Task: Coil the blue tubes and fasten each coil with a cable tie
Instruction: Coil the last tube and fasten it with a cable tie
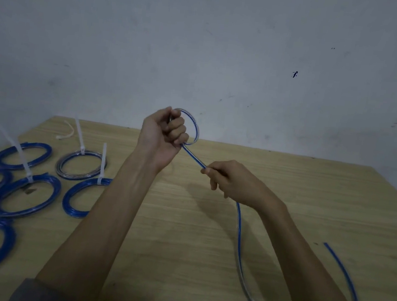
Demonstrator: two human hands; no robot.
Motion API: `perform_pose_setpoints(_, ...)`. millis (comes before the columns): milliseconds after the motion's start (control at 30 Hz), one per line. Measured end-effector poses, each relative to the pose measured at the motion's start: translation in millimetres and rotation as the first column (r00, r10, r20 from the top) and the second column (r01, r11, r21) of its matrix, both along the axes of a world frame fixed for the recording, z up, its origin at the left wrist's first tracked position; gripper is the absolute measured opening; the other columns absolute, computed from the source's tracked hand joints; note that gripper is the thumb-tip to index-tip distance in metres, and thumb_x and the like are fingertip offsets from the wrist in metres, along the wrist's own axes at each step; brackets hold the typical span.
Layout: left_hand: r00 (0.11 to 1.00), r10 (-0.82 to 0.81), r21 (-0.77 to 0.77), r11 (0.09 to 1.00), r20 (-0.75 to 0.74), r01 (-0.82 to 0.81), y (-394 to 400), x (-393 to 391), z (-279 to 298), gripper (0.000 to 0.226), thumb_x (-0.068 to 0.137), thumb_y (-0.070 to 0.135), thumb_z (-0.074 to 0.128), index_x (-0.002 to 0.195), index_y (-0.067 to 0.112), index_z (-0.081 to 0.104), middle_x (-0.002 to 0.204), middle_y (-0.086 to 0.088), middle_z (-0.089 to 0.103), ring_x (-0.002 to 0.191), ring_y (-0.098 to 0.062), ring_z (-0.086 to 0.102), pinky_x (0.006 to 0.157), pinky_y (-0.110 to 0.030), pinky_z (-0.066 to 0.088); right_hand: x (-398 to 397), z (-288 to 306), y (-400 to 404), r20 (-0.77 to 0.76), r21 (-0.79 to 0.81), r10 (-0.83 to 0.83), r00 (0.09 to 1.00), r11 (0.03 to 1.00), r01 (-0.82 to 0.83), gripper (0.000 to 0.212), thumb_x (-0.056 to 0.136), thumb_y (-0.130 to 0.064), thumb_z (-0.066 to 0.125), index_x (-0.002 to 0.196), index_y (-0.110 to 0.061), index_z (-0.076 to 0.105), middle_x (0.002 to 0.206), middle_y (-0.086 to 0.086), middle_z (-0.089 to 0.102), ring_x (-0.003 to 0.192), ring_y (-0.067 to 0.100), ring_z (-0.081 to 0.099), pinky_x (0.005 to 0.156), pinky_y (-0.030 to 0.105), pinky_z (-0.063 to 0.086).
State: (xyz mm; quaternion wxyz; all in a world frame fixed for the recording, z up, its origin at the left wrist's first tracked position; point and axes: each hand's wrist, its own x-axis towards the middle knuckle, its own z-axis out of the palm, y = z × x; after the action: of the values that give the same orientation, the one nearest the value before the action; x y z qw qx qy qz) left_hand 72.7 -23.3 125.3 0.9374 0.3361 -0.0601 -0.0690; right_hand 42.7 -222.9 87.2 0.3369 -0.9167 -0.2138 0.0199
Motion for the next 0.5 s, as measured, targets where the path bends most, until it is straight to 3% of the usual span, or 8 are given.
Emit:
perform_pose_setpoints(100, 0.99, -0.125, 0.194, 0.975, 0.068, 0.11, 3.5, -5.1, 7.3, 0.033, 0.103, 0.023, 0.04, 0.072, 0.018, 0.046, 0.054, 0.008, 0.02, 0.048, -0.011, 0.008, 0.046, -0.024, 0.015, -0.1, 8.6, -15.0, -0.103, -0.015, 0.055, 0.993, 0.998, -0.057, 0.024, 0.105, -0.025, 0.048, 0.109, -0.017, 0.071, 0.073, -0.005, 0.069, 0.061, 0.006, 0.06, 0.065, 0.028, 0.055)
perform_pose_setpoints(167, 0.964, -0.258, 0.394, 0.894, 0.066, 0.212, 1.4, -9.9, 8.8, 0.034, 0.104, 0.026, 0.035, 0.071, 0.019, 0.04, 0.055, 0.008, 0.016, 0.049, -0.011, 0.007, 0.049, -0.025, 0.013, 4.5, 12.7, -21.0, 0.105, -0.145, -0.025, 0.994, 0.989, 0.04, 0.023, 0.104, -0.026, 0.051, 0.103, -0.017, 0.072, 0.072, -0.005, 0.068, 0.066, 0.013, 0.062, 0.071, 0.037, 0.054)
perform_pose_setpoints(233, 0.932, -0.356, 0.598, 0.762, 0.065, 0.249, -8.2, -16.5, 8.5, 0.036, 0.105, 0.025, 0.031, 0.069, 0.02, 0.033, 0.056, 0.007, 0.013, 0.049, -0.012, 0.006, 0.05, -0.028, 0.01, 7.8, 14.9, -23.9, 0.393, -0.273, -0.11, 0.913, 0.934, 0.23, 0.024, 0.103, -0.034, 0.05, 0.103, -0.02, 0.07, 0.085, -0.001, 0.069, 0.081, 0.022, 0.063, 0.073, 0.04, 0.051)
perform_pose_setpoints(300, 0.909, -0.404, 0.77, 0.611, 0.103, 0.184, -19.5, -25.1, 11.3, 0.037, 0.104, 0.022, 0.03, 0.067, 0.02, 0.028, 0.056, 0.006, 0.015, 0.051, -0.013, 0.007, 0.052, -0.029, 0.009, 6.8, 18.7, -25.1, 0.54, -0.33, -0.133, 0.831, 0.875, 0.354, 0.027, 0.103, -0.041, 0.048, 0.106, -0.024, 0.067, 0.094, -0.002, 0.067, 0.09, 0.026, 0.062, 0.072, 0.041, 0.05)
perform_pose_setpoints(400, 0.892, -0.421, 0.925, 0.379, 0.166, 0.007, -29.5, -39.1, 21.9, 0.039, 0.103, 0.024, 0.034, 0.065, 0.02, 0.028, 0.057, 0.003, 0.022, 0.054, -0.016, 0.014, 0.053, -0.03, 0.014, 6.9, 21.6, -29.2, 0.525, -0.356, -0.145, 0.838, 0.857, 0.372, 0.031, 0.103, -0.045, 0.045, 0.107, -0.023, 0.067, 0.094, -0.001, 0.064, 0.091, 0.027, 0.062, 0.072, 0.041, 0.049)
perform_pose_setpoints(500, 0.865, -0.458, 0.979, 0.089, 0.206, -0.186, -38.6, -50.1, 24.7, 0.042, 0.102, 0.033, 0.038, 0.062, 0.02, 0.034, 0.056, 0.005, 0.033, 0.054, -0.016, 0.025, 0.057, -0.033, 0.025, 6.5, 25.2, -33.7, 0.522, -0.319, -0.203, 0.829, 0.855, 0.41, 0.033, 0.104, -0.043, 0.044, 0.107, -0.02, 0.067, 0.098, 0.002, 0.063, 0.093, 0.029, 0.061, 0.073, 0.042, 0.05)
